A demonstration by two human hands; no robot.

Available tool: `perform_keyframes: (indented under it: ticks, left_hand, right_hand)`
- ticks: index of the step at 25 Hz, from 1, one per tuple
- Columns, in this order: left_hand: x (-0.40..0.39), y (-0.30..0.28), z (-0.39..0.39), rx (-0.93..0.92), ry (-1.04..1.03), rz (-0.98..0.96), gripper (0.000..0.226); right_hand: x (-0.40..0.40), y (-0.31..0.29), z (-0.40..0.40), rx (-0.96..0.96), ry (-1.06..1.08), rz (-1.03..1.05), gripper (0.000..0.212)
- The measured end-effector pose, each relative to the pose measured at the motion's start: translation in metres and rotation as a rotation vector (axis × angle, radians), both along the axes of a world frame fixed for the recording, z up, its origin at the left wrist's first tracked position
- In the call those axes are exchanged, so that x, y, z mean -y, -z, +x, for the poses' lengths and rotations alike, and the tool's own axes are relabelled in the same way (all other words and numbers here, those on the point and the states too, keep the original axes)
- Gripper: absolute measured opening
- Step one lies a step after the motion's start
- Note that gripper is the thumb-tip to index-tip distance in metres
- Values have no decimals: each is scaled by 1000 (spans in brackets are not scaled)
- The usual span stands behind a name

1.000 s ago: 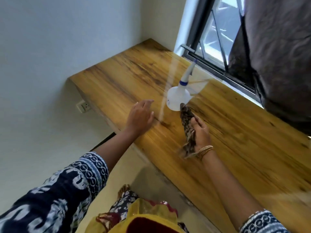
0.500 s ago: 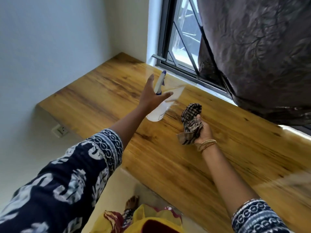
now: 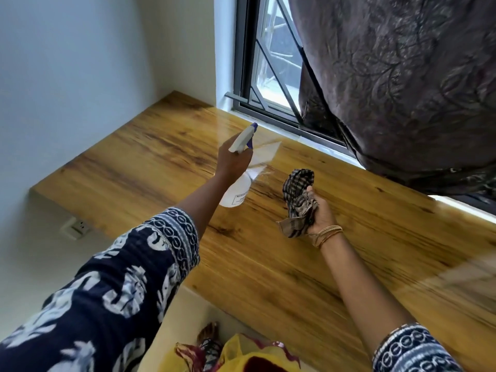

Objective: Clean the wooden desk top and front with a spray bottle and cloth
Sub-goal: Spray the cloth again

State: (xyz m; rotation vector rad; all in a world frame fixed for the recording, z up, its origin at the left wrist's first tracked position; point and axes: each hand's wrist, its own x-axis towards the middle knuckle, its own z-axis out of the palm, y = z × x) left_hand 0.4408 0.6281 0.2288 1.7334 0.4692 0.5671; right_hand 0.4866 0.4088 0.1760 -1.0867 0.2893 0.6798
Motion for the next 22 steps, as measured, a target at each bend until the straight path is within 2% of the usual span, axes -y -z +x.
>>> perform_keyframes:
  ticks: [2, 4, 5, 8, 14, 22]
  left_hand:
    - [-9, -8, -8, 54, 28, -32, 42]
    - [-17, -13, -25, 55, -7, -64, 35]
    - [-22, -12, -38, 26, -33, -76, 33]
    - [-42, -6, -87, -80, -83, -76, 31]
    - [-76, -5, -206, -147, -169, -121, 33]
    - [-120, 14, -330, -216, -188, -137, 32]
  right_hand:
    - [1, 10, 3, 236, 55, -261, 35]
    - [-1, 18, -1, 580, -28, -670, 36]
    - [-6, 22, -8, 736, -113, -799, 36]
    - [-35, 38, -27, 1047, -368, -983, 38]
    - [-118, 46, -83, 1250, -632, -991, 43]
    - [-196, 44, -217, 1408, -665, -815, 37]
